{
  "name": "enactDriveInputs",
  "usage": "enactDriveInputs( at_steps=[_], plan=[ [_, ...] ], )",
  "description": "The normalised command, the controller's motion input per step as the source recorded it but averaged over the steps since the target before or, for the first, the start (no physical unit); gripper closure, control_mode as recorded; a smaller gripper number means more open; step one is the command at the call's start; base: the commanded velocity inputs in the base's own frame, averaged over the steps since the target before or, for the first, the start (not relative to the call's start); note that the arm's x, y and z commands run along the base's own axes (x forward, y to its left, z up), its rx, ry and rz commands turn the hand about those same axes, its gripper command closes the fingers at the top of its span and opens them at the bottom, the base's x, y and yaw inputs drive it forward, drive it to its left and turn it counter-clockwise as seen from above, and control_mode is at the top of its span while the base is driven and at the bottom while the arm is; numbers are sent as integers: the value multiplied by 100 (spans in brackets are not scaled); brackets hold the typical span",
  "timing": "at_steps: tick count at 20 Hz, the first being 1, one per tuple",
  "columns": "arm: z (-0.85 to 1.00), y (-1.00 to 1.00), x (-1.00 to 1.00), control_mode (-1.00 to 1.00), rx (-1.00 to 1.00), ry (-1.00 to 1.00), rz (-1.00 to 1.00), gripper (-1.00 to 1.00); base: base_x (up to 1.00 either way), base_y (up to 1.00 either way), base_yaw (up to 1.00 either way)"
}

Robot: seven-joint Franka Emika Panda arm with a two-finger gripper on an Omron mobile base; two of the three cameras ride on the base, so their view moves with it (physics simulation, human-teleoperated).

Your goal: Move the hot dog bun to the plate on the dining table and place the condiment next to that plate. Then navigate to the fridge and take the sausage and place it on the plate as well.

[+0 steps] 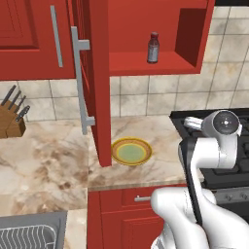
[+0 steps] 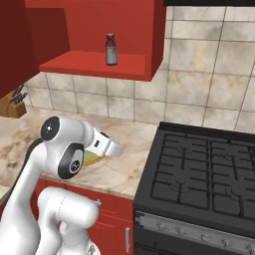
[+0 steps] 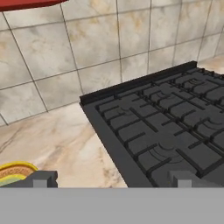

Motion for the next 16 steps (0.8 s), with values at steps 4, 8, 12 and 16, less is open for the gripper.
enactDriveInputs(
  at_steps=[4,8,12,16],
  plan=[
    [21,0,46,-100,1,-8,11,-100,0,0,0],
    [57,6,27,-100,0,-18,22,-100,0,0,0],
    [80,25,13,-100,-1,-8,14,-100,0,0,0],
    [80,36,8,-100,0,0,12,-100,0,0,0]
  ],
)
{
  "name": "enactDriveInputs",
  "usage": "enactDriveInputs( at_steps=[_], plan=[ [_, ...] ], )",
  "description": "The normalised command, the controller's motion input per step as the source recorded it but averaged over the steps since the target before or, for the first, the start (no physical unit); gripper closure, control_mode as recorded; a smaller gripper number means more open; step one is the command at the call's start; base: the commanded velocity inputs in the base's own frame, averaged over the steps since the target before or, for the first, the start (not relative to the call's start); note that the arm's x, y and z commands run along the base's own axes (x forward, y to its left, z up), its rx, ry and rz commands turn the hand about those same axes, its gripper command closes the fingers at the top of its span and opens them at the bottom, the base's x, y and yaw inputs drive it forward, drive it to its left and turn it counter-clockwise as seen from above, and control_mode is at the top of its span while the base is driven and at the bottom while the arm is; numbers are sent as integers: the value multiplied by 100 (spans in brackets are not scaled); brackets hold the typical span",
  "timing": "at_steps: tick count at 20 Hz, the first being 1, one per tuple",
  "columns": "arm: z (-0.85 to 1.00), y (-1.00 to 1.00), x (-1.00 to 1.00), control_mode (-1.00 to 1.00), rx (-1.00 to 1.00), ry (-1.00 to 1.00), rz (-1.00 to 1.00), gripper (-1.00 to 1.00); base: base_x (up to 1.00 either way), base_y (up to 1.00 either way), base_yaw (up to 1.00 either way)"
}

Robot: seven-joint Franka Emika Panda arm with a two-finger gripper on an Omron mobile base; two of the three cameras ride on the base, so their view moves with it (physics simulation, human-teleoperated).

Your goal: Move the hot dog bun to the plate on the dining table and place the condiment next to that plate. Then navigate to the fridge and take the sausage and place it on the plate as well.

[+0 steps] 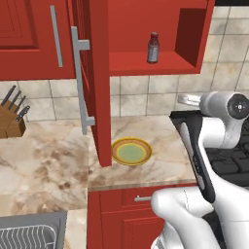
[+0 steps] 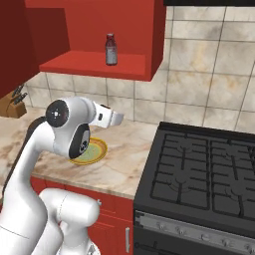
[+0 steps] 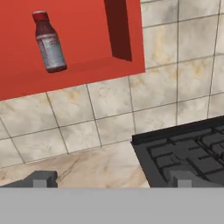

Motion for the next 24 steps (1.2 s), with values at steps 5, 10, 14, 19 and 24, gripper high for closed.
enactDriveInputs(
  at_steps=[5,10,14,19,24],
  plan=[
    [91,25,0,-100,0,0,8,-100,0,0,0],
    [78,28,2,-100,-7,0,3,-100,0,0,0],
    [14,49,11,-100,-14,2,0,-100,0,0,0],
    [-3,28,0,-100,-2,0,2,-100,0,0,0],
    [0,14,23,-100,0,0,6,-100,0,0,0]
  ],
)
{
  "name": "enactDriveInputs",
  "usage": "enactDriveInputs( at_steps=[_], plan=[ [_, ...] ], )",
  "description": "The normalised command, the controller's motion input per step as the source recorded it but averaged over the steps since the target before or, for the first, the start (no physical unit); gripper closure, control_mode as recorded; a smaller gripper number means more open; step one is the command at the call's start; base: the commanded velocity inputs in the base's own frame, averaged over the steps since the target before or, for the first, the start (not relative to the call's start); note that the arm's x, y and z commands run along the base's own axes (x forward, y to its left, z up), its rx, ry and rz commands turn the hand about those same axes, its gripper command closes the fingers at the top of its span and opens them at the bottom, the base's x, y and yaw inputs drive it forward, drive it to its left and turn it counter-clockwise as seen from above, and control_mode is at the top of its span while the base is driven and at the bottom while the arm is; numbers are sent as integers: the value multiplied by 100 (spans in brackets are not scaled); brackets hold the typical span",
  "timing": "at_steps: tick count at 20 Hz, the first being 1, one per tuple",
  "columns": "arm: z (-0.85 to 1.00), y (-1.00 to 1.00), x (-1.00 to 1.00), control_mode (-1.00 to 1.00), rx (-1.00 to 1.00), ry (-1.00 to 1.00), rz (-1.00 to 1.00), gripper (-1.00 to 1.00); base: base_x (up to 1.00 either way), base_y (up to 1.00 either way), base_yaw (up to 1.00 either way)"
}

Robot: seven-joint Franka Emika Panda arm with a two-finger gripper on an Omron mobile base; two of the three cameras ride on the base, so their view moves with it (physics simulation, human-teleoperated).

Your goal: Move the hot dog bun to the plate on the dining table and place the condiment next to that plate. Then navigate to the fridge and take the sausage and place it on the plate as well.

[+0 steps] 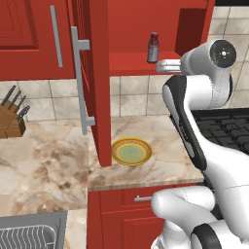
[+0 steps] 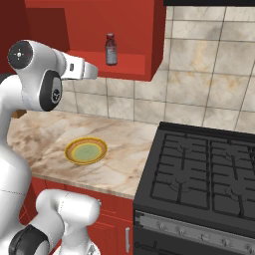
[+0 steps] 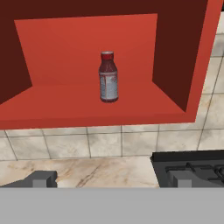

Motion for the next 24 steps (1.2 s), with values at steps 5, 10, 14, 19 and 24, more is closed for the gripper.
enactDriveInputs(
  at_steps=[5,10,14,19,24],
  plan=[
    [0,5,39,-100,1,0,7,-100,0,0,0],
    [0,9,39,-100,2,3,2,-100,0,0,0],
    [0,4,36,-100,0,11,1,-100,0,0,0],
    [0,0,34,-100,0,2,2,-100,0,0,0],
    [21,0,21,-100,-3,-4,0,-100,0,0,0]
  ],
)
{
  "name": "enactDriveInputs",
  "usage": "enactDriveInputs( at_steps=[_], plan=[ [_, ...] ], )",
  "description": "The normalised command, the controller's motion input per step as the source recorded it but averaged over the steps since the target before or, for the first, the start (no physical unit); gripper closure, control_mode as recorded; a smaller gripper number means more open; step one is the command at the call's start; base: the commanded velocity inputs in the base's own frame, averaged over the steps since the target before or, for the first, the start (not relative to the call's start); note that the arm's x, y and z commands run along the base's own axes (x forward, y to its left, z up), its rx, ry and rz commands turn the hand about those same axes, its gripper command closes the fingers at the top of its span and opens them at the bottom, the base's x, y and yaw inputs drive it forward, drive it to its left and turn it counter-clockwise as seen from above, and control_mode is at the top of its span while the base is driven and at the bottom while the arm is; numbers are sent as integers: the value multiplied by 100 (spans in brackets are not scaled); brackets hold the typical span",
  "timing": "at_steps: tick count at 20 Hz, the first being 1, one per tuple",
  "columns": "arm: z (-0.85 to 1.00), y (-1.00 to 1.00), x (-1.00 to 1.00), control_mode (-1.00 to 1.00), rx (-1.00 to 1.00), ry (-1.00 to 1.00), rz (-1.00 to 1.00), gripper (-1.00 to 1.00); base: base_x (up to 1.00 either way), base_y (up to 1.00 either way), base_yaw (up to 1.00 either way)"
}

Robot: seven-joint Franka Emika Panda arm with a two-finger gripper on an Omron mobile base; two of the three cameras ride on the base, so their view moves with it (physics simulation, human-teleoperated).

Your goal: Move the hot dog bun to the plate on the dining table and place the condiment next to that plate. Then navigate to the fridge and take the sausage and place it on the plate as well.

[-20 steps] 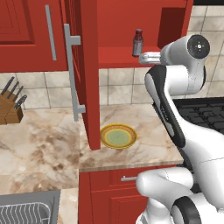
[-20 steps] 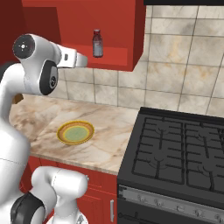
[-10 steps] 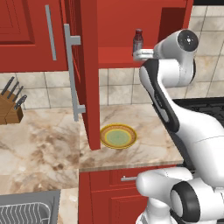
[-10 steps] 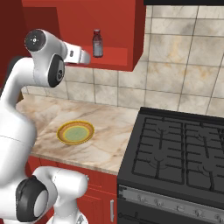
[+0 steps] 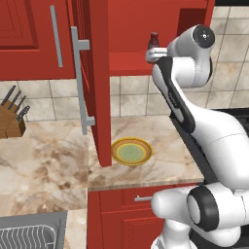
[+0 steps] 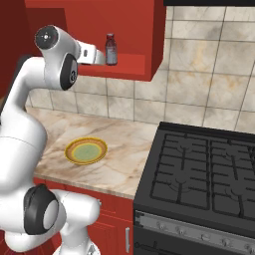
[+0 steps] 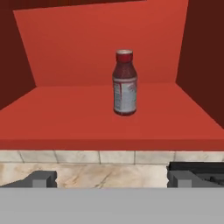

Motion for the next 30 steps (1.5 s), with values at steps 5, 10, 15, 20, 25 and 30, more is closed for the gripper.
enactDriveInputs(
  at_steps=[5,10,15,20,25,30],
  plan=[
    [25,0,15,-100,-8,-12,0,-100,0,0,0],
    [10,0,32,-100,-9,-10,-1,-100,0,0,0],
    [7,0,41,-100,-5,-1,-5,-100,0,0,0],
    [1,0,35,-100,0,0,-7,-100,0,0,0],
    [0,-2,40,-100,3,6,-4,-100,0,0,0],
    [0,-7,41,-100,12,12,-1,-100,0,0,0]
  ],
)
